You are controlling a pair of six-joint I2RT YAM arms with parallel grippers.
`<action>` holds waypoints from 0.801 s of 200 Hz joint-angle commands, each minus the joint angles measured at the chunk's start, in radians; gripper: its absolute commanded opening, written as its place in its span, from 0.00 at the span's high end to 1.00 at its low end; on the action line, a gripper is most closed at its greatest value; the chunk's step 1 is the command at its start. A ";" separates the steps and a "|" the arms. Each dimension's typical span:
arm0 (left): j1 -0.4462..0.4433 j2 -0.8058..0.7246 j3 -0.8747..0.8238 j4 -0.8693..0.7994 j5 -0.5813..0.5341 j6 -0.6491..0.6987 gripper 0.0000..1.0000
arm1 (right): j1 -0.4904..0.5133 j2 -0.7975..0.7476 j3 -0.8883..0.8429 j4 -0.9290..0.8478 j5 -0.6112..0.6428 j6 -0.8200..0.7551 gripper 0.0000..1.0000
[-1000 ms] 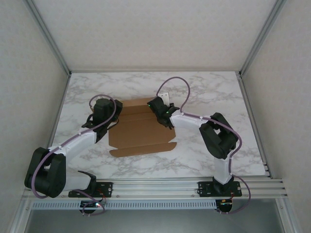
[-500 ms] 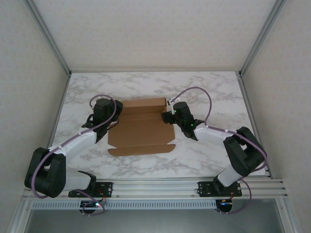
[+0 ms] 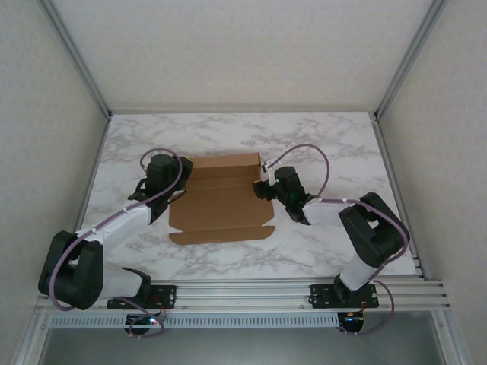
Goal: Fold the paper box
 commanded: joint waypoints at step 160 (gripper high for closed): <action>-0.010 0.019 0.010 -0.096 0.020 -0.004 1.00 | 0.066 0.202 0.292 -0.210 0.363 0.074 0.91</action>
